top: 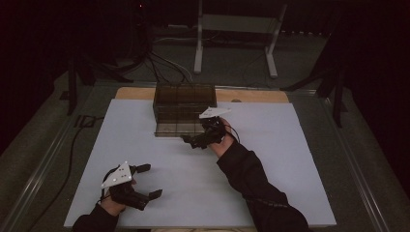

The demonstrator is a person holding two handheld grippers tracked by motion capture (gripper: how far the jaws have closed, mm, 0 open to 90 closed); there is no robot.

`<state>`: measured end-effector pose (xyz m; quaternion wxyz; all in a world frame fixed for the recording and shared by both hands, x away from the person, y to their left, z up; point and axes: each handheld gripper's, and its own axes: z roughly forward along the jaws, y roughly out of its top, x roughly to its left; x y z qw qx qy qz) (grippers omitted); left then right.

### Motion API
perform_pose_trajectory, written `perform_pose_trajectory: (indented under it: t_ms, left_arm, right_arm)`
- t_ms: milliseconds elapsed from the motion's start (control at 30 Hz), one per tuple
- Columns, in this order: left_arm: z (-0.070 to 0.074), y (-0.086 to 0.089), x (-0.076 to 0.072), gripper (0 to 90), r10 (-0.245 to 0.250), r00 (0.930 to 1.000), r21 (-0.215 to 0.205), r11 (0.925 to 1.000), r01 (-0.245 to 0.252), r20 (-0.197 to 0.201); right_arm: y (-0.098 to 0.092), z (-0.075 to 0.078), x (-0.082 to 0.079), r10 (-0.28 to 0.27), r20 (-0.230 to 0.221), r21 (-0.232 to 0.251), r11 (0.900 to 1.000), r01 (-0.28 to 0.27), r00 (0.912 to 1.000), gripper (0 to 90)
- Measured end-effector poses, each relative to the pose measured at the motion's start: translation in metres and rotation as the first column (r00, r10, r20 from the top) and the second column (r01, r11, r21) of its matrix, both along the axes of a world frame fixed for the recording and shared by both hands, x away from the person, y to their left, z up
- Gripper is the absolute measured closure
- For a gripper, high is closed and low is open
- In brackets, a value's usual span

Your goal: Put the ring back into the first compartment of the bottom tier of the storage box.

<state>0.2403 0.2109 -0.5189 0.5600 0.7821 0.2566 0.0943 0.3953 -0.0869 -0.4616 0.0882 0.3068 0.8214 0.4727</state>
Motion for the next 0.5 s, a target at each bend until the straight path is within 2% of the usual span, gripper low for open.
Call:
perform_pose_trajectory:
  t_ms: [200,500]
  left_arm:
    - [0.000,0.000,0.000,0.7,-0.001,1.0000,0.002,1.0000,0.001,0.001]
    - [0.000,-0.001,0.000,0.7,0.000,1.0000,0.006,1.0000,0.000,-0.001]
  right_arm:
    - [-0.030,-0.002,-0.012,-0.024,0.018,0.013,1.000,0.024,0.9995,0.6]
    - [-0.076,-0.010,-0.033,-0.064,0.021,0.026,0.998,0.063,0.9977,0.6]
